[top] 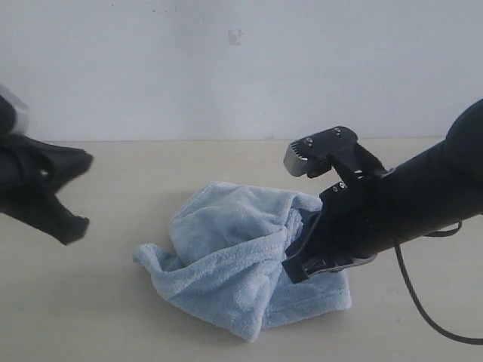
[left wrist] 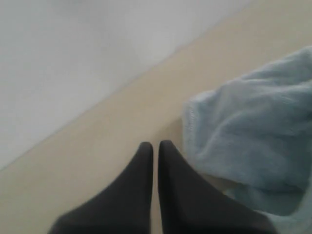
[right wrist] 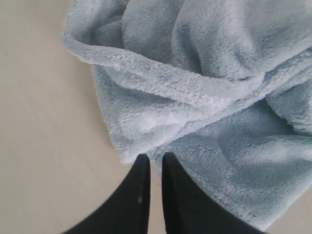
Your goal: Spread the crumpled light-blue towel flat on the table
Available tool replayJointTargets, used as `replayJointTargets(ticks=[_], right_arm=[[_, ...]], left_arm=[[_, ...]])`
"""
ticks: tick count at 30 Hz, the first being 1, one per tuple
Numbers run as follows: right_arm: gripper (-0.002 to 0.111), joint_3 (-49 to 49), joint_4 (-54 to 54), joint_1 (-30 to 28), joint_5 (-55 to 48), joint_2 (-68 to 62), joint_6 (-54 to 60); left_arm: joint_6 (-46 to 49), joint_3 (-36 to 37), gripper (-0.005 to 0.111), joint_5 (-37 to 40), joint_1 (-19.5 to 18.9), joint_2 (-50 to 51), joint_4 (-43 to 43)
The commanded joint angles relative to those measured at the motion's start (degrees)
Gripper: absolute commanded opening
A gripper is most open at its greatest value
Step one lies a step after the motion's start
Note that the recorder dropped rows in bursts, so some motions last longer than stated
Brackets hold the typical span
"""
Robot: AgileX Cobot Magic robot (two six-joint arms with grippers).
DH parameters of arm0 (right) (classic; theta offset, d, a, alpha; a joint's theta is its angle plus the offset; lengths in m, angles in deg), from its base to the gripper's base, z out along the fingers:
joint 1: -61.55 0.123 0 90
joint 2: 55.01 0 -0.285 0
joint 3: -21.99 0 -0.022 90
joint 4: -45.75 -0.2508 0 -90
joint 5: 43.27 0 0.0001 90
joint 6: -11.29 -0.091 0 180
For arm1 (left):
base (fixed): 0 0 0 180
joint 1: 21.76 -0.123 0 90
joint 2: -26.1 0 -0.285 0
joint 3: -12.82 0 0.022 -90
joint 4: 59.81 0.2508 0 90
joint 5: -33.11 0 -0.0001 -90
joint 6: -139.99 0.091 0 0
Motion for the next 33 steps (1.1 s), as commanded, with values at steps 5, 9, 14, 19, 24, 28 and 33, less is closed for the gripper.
replayJointTargets(ticks=[5,9,14,19,24,28,33], right_arm=[[0.009,0.0,4.7,0.0,5.6,0.2,-1.7],[0.009,0.0,7.7,0.0,5.6,0.2,-1.7],[0.009,0.0,11.4,0.0,6.8,0.2,-2.7],[0.009,0.0,11.4,0.0,6.7,0.2,-4.2],[0.009,0.0,11.9,0.0,6.6,0.2,-4.9],[0.009,0.0,11.9,0.0,6.6,0.2,-7.1],[0.009,0.0,11.9,0.0,6.5,0.2,-11.5]], left_arm=[[-17.6,-2.2,0.004,2.4,14.3,7.7,23.4],[-20.4,-2.3,0.004,1.5,18.6,10.5,23.5],[-30.3,-8.9,0.004,23.6,23.3,11.3,23.5],[-23.6,-19.3,0.004,55.1,19.4,16.2,24.7],[0.5,-21.2,0.004,47.0,18.5,16.4,1.9],[35.4,-21.1,0.004,44.2,18.5,17.5,-24.8],[49.2,-21.1,0.004,39.1,18.5,19.8,-34.5]])
